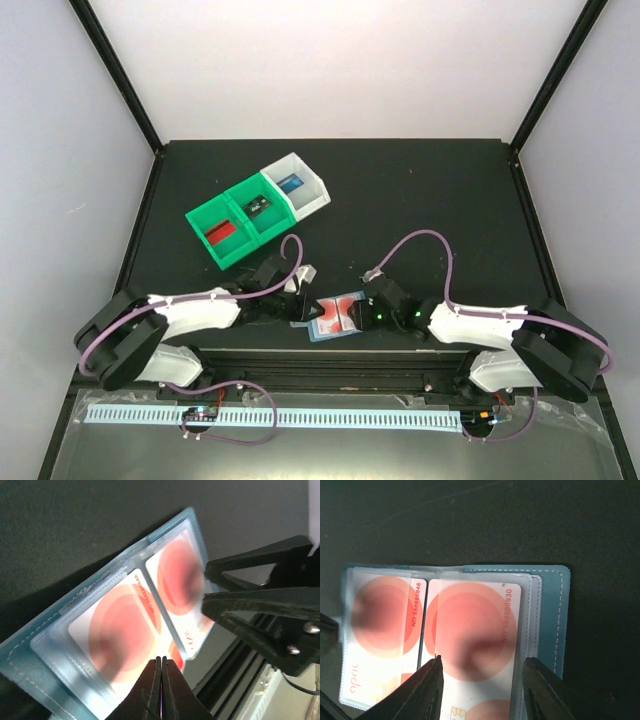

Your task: Take the credit cards out of the card holder

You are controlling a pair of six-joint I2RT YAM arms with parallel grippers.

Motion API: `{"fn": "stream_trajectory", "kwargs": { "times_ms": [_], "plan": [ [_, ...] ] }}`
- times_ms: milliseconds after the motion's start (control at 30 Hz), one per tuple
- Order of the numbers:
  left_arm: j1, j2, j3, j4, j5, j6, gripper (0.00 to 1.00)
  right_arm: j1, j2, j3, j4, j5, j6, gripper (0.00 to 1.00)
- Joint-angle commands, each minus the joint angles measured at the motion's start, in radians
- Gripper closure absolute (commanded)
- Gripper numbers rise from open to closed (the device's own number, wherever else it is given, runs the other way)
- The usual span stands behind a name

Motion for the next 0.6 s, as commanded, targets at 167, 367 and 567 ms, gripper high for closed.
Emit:
{"fn": "stream_trajectory", "kwargs": {
  "times_ms": [167,367,567],
  "plan": [
    [-0.016,0.133,-0.012,0.099,-0.021,0.005,0.98,-0.019,0.017,-0.053,0.097,-0.043,0.042,0.50],
    [-0.018,0.155,-0.036,0.120,-0.036,0.004,0.98,-0.050,0.001,-0.093,0.203,-0.139,0.056,0.50],
    [-0.019,0.174,-0.035,0.121,-0.041,0.012,0.98,-0.053,-0.031,-0.089,0.234,-0.196,0.066,0.50]
  ]
}}
